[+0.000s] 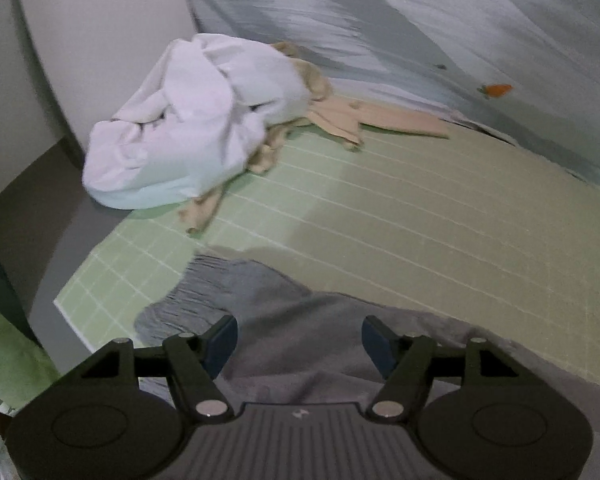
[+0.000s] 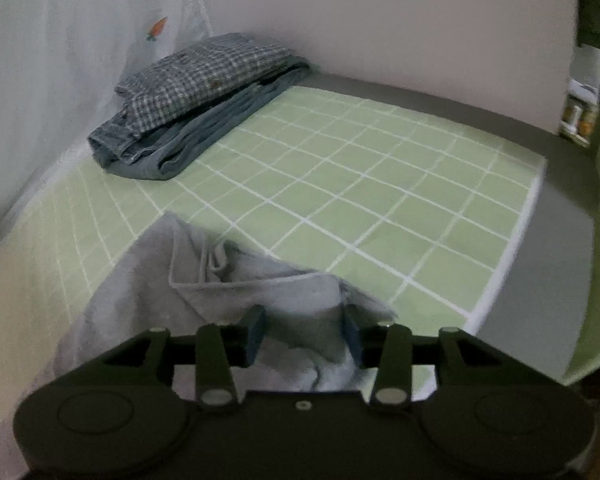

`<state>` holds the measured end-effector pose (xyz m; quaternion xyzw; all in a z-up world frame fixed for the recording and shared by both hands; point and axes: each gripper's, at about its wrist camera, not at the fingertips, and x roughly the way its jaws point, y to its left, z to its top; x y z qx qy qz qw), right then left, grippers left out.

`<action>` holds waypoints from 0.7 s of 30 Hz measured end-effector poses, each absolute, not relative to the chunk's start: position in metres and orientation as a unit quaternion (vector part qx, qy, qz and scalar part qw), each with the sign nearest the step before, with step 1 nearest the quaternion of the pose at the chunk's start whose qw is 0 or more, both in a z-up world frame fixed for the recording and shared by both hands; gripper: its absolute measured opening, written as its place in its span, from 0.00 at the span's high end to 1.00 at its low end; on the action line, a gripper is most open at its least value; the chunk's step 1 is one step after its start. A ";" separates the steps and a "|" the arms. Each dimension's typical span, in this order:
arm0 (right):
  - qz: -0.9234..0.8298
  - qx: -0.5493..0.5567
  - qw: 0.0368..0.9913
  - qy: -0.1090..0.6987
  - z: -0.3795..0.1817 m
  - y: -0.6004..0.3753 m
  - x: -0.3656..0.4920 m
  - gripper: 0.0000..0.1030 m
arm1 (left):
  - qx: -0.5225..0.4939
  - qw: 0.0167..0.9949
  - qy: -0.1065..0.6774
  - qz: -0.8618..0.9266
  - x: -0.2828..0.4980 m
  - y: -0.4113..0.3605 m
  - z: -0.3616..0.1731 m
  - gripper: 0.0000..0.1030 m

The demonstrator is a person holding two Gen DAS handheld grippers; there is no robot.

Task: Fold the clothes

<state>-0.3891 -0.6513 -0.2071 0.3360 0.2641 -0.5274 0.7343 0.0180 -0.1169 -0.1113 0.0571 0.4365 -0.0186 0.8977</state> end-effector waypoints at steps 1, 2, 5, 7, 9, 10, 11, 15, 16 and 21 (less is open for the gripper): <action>-0.517 0.337 0.742 0.263 -0.207 -0.652 -0.389 0.92 | 0.059 0.897 0.438 -0.020 0.016 -0.122 -0.113 0.32; -0.512 0.331 0.748 0.263 -0.205 -0.652 -0.389 0.99 | 0.061 0.896 0.440 -0.022 0.014 -0.127 -0.114 0.32; -0.528 0.284 0.760 0.252 -0.188 -0.642 -0.395 1.00 | 0.063 0.894 0.444 -0.023 0.008 -0.140 -0.118 0.32; -0.563 0.268 0.746 0.232 -0.176 -0.637 -0.412 1.00 | 0.063 0.893 0.445 -0.022 0.005 -0.147 -0.120 0.32; -0.575 0.277 0.727 0.252 -0.184 -0.643 -0.423 1.00 | 0.060 0.891 0.450 -0.017 0.002 -0.152 -0.125 0.32; -0.581 0.281 0.717 0.263 -0.188 -0.647 -0.429 0.99 | 0.059 0.889 0.454 -0.014 0.000 -0.154 -0.128 0.32; -0.579 0.277 0.709 0.293 -0.196 -0.651 -0.427 0.99 | 0.058 0.887 0.458 -0.012 -0.001 -0.156 -0.132 0.32; -0.598 0.256 0.690 0.316 -0.200 -0.649 -0.417 0.41 | 0.075 0.883 0.464 -0.005 -0.005 -0.153 -0.138 0.29; -0.597 0.254 0.694 0.313 -0.198 -0.647 -0.412 0.25 | 0.080 0.882 0.465 -0.003 -0.006 -0.152 -0.140 0.28; -0.572 0.220 0.723 0.318 -0.188 -0.632 -0.371 0.19 | 0.077 0.874 0.480 0.025 0.011 -0.122 -0.150 0.27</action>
